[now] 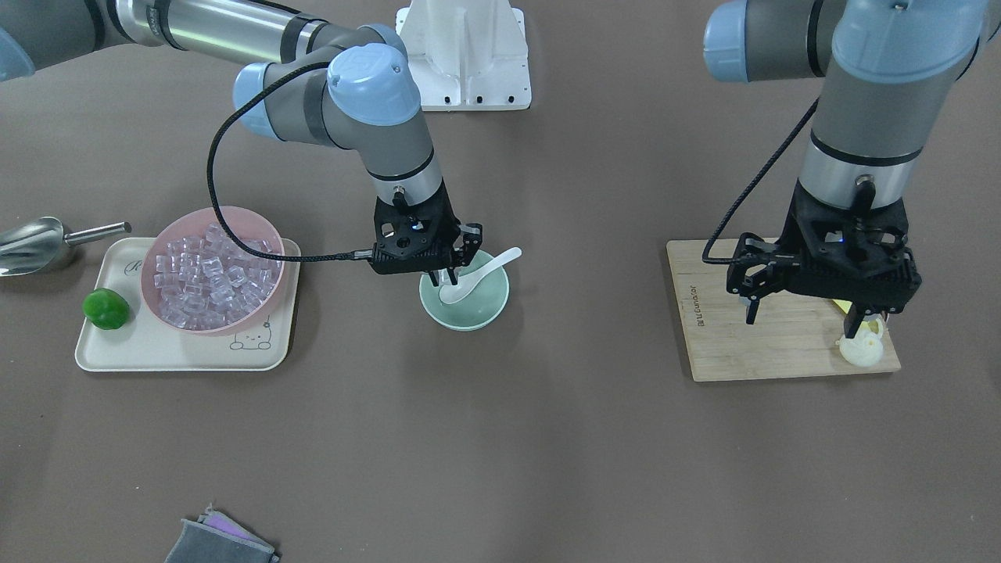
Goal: Put spoon and ice into bowl
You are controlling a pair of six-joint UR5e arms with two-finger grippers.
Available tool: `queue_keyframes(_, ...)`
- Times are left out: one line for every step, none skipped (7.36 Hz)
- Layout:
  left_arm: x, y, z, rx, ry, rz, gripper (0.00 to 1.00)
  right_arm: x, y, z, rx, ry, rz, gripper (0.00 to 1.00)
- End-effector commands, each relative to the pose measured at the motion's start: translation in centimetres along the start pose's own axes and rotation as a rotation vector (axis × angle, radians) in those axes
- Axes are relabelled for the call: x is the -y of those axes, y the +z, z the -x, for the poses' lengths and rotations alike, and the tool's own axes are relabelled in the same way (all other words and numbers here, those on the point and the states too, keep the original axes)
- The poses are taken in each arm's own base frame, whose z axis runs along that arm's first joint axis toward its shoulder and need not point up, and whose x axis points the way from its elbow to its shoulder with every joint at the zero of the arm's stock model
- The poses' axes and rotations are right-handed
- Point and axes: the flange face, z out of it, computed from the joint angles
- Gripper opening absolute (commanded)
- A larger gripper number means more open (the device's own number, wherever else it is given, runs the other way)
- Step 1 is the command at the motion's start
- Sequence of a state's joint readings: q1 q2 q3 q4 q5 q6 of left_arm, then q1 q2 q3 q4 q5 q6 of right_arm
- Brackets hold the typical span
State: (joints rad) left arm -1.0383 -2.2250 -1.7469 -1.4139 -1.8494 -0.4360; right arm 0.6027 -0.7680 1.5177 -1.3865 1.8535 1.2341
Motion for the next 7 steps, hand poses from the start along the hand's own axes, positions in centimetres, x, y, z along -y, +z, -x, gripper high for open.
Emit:
queue_keyframes(0.0,0.3,0.4,-0.001,-0.002,-0.004,0.98,0.1,-0.9,1.4,0.028,-0.006,-0.008,1.00)
queue_keyframes(-0.9,1.4,1.3,-0.004,-0.001,-0.014,0.98,2.0,-2.4,0.9,0.040,0.012,0.006,1.00)
queue_keyframes(-1.3,1.7,2.8,-0.013,-0.011,-0.020,0.98,4.7,-4.8,-0.9,0.024,0.047,0.053,1.00)
queue_keyframes(-1.3,0.5,4.2,-0.067,-0.037,0.000,0.98,7.2,-8.3,-3.6,-0.034,0.044,0.080,1.00)
queue_keyframes(-2.7,0.4,8.9,-0.108,-0.077,0.042,0.98,9.6,-11.4,-8.1,-0.125,0.014,0.131,1.00)
queue_keyframes(-5.2,0.7,15.5,-0.083,-0.070,0.065,0.98,11.0,-13.2,-15.7,-0.180,-0.042,0.161,1.00)
queue_keyframes(-6.8,0.4,21.6,-0.043,-0.081,0.074,0.98,12.4,-14.5,-25.5,-0.155,-0.073,0.221,1.00)
